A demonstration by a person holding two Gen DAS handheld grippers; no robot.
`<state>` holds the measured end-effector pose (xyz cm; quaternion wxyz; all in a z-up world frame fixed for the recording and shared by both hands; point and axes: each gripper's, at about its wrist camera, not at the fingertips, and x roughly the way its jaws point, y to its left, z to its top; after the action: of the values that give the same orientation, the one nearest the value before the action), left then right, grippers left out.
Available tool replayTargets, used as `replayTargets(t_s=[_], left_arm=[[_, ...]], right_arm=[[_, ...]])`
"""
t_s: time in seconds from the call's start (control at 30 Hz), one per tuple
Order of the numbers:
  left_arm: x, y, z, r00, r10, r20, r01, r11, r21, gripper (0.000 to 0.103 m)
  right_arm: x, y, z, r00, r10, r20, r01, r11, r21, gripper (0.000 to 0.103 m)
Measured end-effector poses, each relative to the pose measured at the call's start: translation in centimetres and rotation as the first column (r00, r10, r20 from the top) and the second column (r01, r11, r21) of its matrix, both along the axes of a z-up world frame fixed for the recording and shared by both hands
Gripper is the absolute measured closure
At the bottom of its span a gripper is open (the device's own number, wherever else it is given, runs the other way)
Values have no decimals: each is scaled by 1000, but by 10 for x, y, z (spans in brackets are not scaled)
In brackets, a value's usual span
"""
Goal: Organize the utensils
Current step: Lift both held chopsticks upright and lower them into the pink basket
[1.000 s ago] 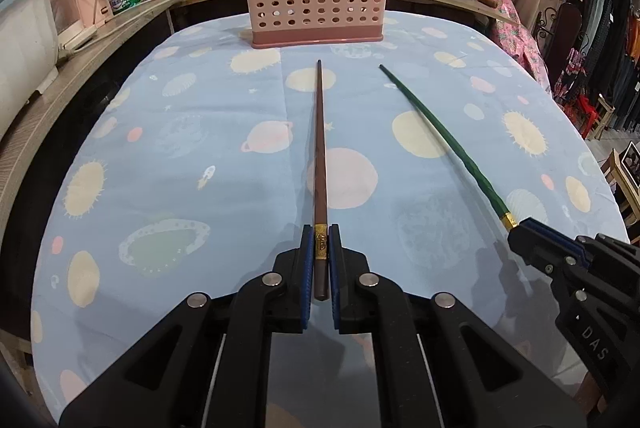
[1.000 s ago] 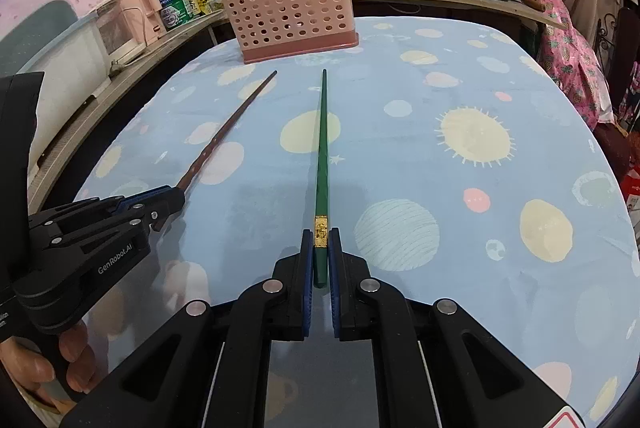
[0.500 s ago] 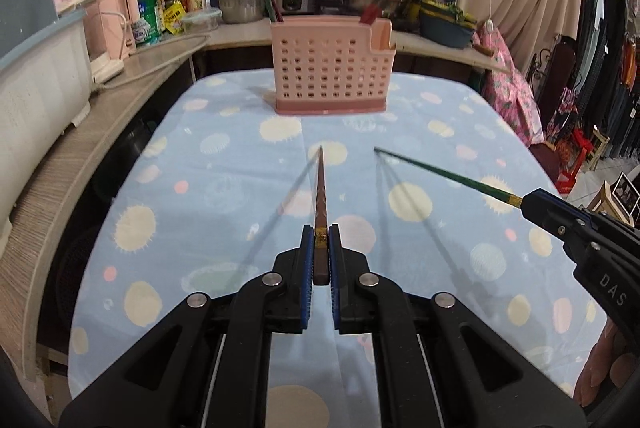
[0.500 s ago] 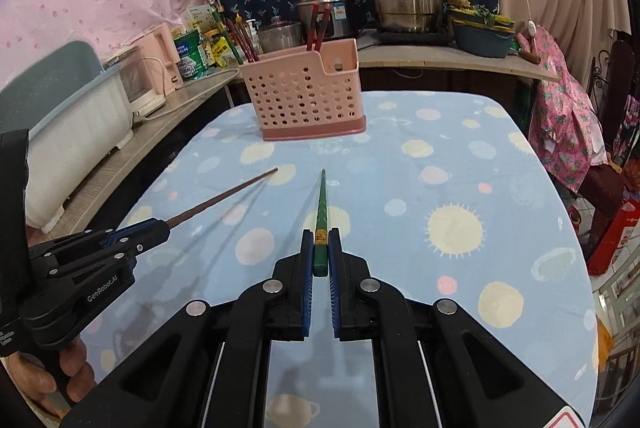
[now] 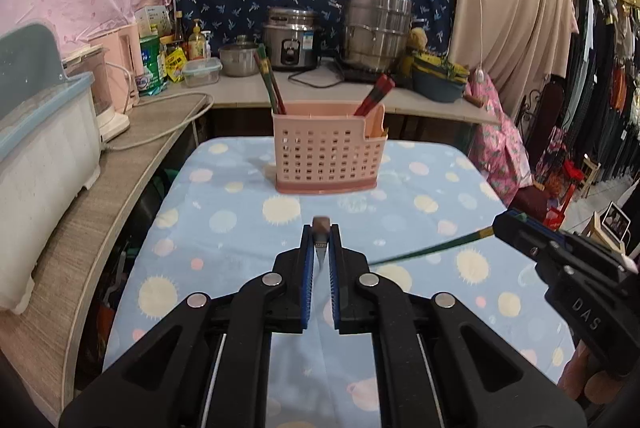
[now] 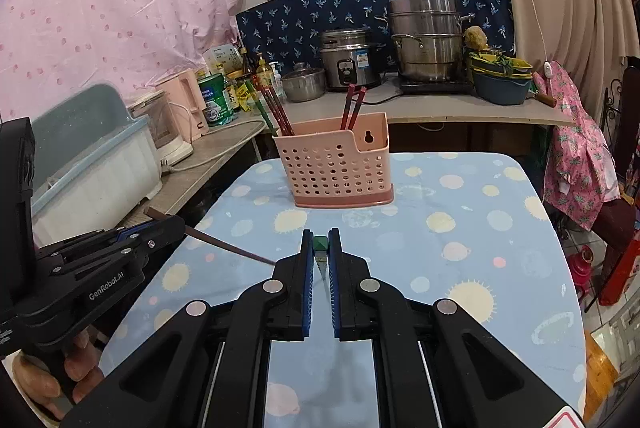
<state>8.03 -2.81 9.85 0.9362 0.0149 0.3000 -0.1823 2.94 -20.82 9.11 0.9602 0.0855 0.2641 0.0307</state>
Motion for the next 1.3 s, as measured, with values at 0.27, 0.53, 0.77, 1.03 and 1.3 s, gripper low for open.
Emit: replayTargets(t_s=[0.27, 0.53, 0.77, 1.03, 1.3], left_arm=[[21, 1, 32, 998, 9, 66, -7, 1000, -26, 96], [51, 0, 71, 989, 30, 145, -21, 998, -65, 96], [87, -4, 114, 968, 65, 242, -41, 994, -104, 96], [138, -16, 148, 937, 98, 334, -52, 988, -144, 96], [189, -34, 142, 933, 105, 345, -60, 988, -139, 96]], right_arm=[[13, -7, 25, 999, -9, 54, 8, 1000, 9, 96], [36, -20, 52, 993, -26, 119, 24, 999, 21, 96], [70, -34, 91, 972, -53, 227, 45, 998, 41, 96], [130, -37, 129, 948, -51, 315, 42, 998, 37, 96], [194, -40, 142, 936, -46, 349, 36, 999, 36, 96]])
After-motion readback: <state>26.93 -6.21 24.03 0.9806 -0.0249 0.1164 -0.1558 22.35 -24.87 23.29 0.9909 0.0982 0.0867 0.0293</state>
